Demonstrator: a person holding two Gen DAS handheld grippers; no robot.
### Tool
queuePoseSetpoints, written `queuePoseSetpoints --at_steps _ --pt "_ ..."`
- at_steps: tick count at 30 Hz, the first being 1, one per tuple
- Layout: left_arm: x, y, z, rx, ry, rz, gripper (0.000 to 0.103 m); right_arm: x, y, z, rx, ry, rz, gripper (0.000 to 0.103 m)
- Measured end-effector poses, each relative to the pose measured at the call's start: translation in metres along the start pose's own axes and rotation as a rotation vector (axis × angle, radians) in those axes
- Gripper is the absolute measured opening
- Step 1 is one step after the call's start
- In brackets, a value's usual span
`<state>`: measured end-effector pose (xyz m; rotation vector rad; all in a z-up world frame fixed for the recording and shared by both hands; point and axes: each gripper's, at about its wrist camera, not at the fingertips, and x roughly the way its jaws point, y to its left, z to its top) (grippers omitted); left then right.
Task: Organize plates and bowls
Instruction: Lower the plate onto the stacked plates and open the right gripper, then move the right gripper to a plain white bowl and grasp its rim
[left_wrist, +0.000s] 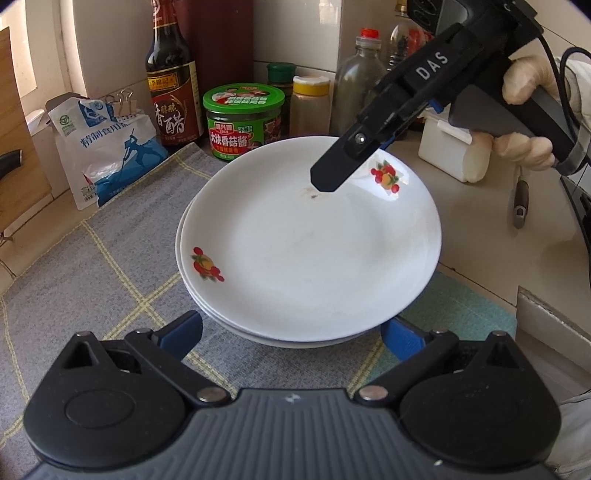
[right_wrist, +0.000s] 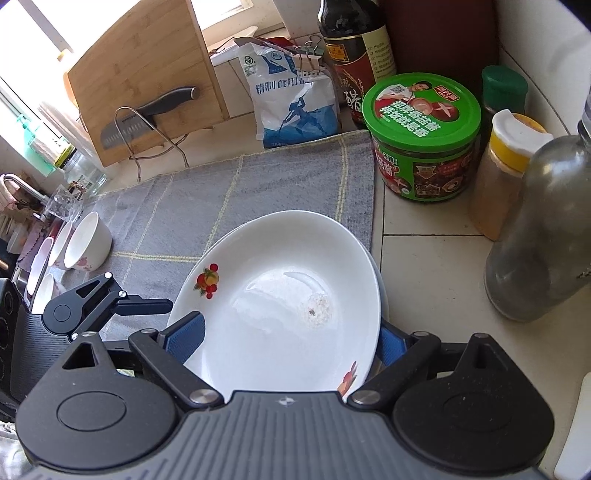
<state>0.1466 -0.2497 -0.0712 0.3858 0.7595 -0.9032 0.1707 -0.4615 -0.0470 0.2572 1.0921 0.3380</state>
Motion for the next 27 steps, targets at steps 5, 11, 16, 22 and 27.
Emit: queuePoseSetpoints --at_steps 5,11,16,22,27 --pt "-0.001 -0.001 -0.001 0.003 -0.012 0.010 0.102 -0.001 0.004 -0.002 -0.025 0.007 -0.031 0.099" --pt "-0.004 -0.003 -0.003 0.009 -0.030 0.027 0.102 -0.006 0.007 -0.005 -0.048 -0.003 -0.081 0.101" --pt "-0.008 -0.004 -0.006 0.017 -0.049 0.028 0.102 -0.018 0.017 -0.008 -0.089 -0.046 -0.094 0.103" --pt "-0.022 -0.005 -0.008 -0.007 -0.106 0.040 0.102 -0.028 0.036 -0.008 -0.165 -0.092 -0.143 0.103" --pt "-0.033 -0.003 -0.010 -0.054 -0.128 0.076 0.102 -0.036 0.055 -0.001 -0.273 -0.152 -0.177 0.103"
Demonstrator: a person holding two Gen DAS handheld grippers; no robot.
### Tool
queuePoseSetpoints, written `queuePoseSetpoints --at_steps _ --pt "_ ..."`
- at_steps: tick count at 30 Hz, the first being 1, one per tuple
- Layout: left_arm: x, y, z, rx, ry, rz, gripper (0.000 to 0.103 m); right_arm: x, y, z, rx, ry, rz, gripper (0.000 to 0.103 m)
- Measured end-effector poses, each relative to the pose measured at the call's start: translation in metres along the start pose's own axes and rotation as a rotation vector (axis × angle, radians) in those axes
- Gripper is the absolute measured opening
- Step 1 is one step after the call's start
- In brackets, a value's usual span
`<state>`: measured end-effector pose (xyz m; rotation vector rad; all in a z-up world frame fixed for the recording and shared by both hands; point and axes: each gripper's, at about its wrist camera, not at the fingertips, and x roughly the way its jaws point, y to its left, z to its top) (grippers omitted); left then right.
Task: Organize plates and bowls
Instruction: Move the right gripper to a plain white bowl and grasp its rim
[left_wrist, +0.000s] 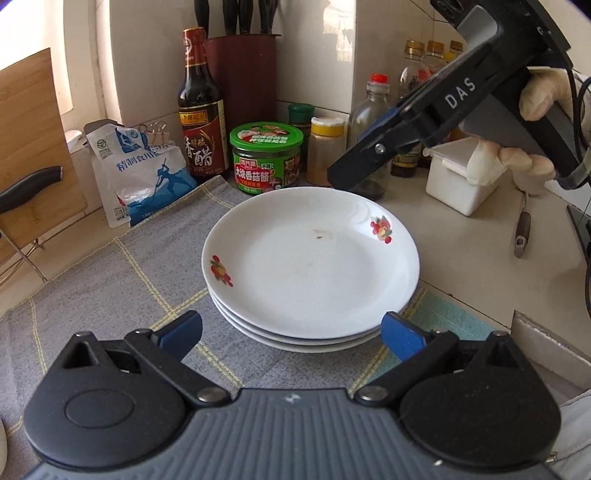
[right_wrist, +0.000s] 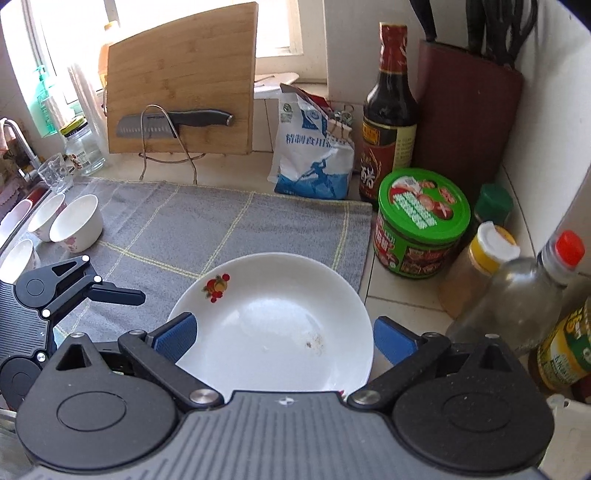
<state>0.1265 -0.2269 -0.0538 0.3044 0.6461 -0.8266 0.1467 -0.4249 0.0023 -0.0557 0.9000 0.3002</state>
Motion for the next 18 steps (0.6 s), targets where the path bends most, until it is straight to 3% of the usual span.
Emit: queuePoseSetpoints --at_steps 5,8,18 --pt "-0.017 0.007 -0.004 -0.090 -0.029 0.108 0.102 -0.006 0.023 0.016 -0.141 -0.112 -0.059 0.103" --pt "-0.039 0.010 -0.009 -0.116 -0.072 0.212 0.102 -0.006 0.049 0.021 -0.246 -0.180 -0.082 0.103" --pt "-0.109 0.058 -0.054 -0.271 -0.109 0.406 0.102 0.027 0.153 0.036 -0.330 -0.198 0.020 0.103"
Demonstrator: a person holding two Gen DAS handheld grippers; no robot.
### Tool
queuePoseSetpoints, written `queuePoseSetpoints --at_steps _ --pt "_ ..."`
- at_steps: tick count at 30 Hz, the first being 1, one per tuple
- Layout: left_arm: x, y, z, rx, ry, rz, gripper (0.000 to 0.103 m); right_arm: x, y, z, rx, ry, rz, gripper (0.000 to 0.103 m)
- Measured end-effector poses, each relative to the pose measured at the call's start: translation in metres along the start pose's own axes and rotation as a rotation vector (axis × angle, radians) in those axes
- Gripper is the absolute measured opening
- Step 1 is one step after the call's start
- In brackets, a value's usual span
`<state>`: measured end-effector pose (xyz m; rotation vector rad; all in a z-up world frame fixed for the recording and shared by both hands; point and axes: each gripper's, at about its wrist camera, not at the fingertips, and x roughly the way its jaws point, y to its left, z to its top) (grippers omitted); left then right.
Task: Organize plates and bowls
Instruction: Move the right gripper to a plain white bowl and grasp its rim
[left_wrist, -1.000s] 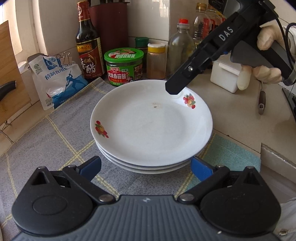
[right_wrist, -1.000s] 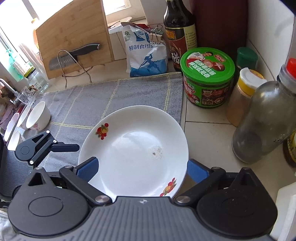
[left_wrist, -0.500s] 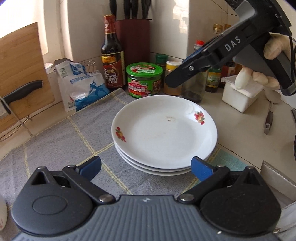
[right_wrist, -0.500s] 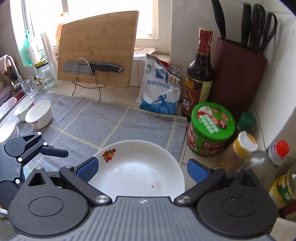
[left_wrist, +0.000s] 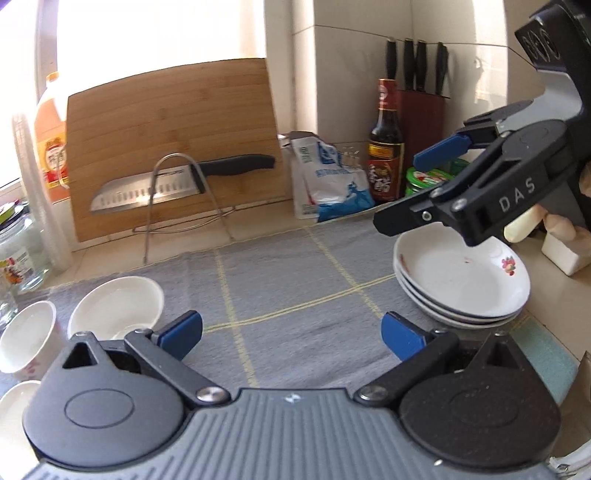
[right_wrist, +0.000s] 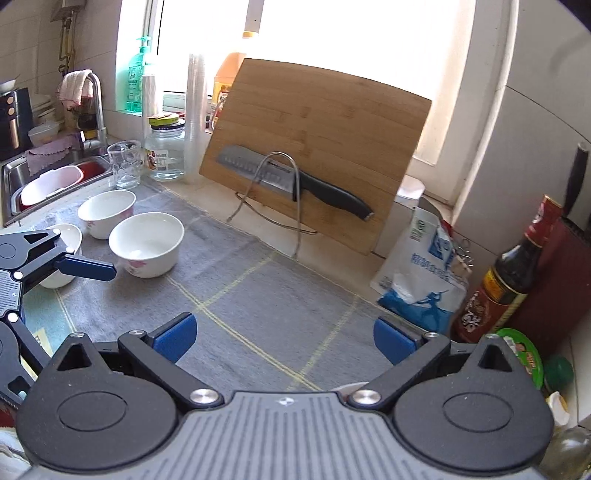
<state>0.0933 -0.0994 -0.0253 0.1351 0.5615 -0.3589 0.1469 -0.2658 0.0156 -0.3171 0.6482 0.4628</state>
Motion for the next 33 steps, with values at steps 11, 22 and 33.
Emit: queuePoseSetpoints --at_steps 11,22,33 --pt "-0.050 0.088 -0.050 -0.023 0.015 0.158 0.102 0.057 0.114 0.039 0.052 0.032 0.105 0.103" --pt "-0.071 0.161 -0.107 -0.019 0.077 0.185 0.102 0.105 0.211 0.065 -0.035 0.087 0.287 0.103" --pt "-0.057 0.186 -0.126 -0.025 0.089 0.067 0.099 0.148 0.245 0.070 -0.011 0.185 0.407 0.097"
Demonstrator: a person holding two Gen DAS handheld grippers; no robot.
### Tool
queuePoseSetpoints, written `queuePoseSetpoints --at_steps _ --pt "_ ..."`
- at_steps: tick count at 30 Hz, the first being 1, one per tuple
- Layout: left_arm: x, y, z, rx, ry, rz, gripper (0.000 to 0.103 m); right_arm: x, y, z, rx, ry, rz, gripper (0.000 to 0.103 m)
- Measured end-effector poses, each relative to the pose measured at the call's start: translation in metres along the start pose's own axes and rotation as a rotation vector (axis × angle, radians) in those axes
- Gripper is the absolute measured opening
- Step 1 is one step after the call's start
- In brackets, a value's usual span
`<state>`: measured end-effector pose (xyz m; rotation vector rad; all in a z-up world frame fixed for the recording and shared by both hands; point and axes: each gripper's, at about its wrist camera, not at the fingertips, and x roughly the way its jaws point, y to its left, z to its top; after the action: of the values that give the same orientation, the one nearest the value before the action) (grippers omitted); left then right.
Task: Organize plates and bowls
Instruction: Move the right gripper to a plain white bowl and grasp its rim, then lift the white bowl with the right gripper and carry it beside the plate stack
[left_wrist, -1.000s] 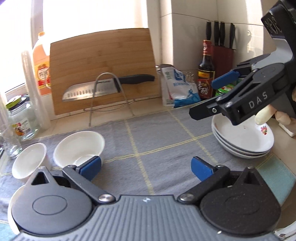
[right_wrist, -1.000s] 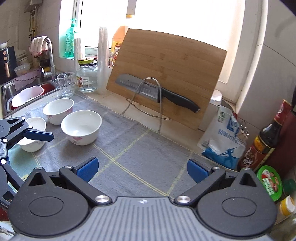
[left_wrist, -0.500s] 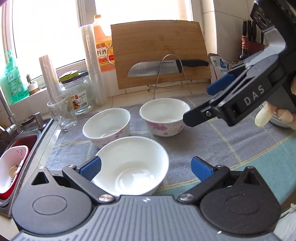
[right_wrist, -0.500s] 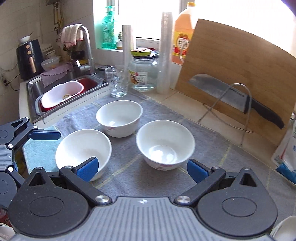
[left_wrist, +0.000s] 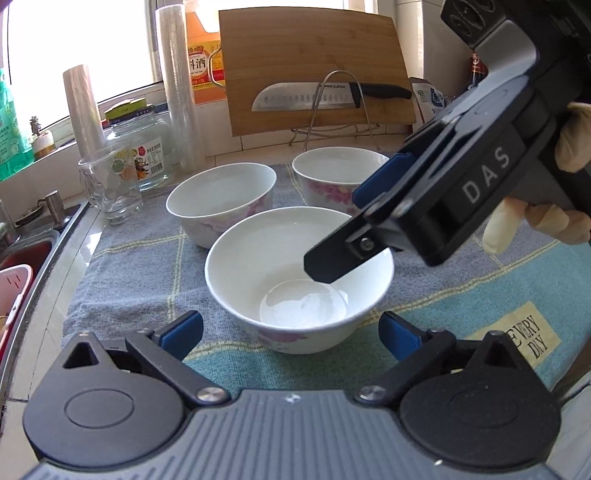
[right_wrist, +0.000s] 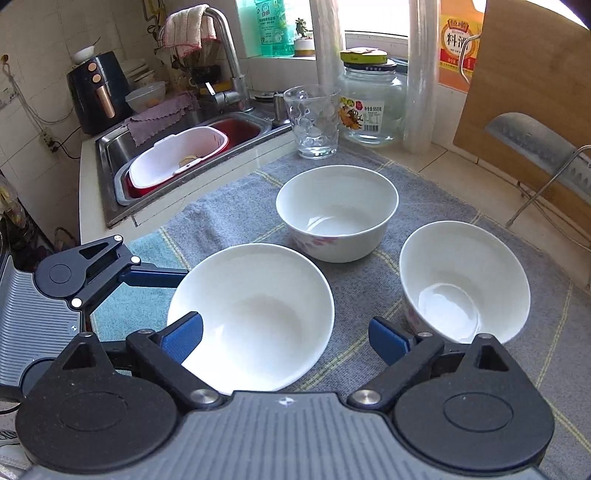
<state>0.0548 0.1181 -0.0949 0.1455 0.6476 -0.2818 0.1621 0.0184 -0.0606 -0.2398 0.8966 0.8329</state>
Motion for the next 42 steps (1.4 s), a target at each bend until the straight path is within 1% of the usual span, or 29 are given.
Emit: queuePoseSetpoints --at_steps 4,7,9,11,17,31,36,42 --pt "0.001 0.003 0.000 -0.001 -0.002 -0.041 0.087 0.007 -0.004 0.001 0.029 0.019 0.028 0.092" --pt "0.001 0.007 0.000 -0.008 -0.007 -0.054 0.086 0.012 -0.010 0.003 0.069 0.034 0.059 0.087" --pt "0.000 0.007 0.000 0.000 -0.013 -0.063 0.086 0.015 -0.014 0.005 0.092 0.038 0.083 0.086" --pt "-0.001 0.008 0.000 0.004 -0.016 -0.068 0.086 0.017 -0.017 0.007 0.111 0.046 0.099 0.081" --pt "-0.001 0.008 0.001 0.007 -0.017 -0.073 0.086 0.021 -0.014 0.010 0.102 0.064 0.111 0.076" --pt "-0.005 0.002 0.008 0.032 0.008 -0.077 0.086 0.013 -0.017 0.009 0.127 0.061 0.126 0.076" --pt "-0.009 -0.005 0.014 0.055 0.014 -0.090 0.086 0.001 -0.020 0.003 0.142 0.047 0.126 0.076" --pt "-0.010 -0.021 0.024 0.086 0.011 -0.124 0.086 -0.018 -0.026 -0.008 0.154 0.029 0.098 0.076"
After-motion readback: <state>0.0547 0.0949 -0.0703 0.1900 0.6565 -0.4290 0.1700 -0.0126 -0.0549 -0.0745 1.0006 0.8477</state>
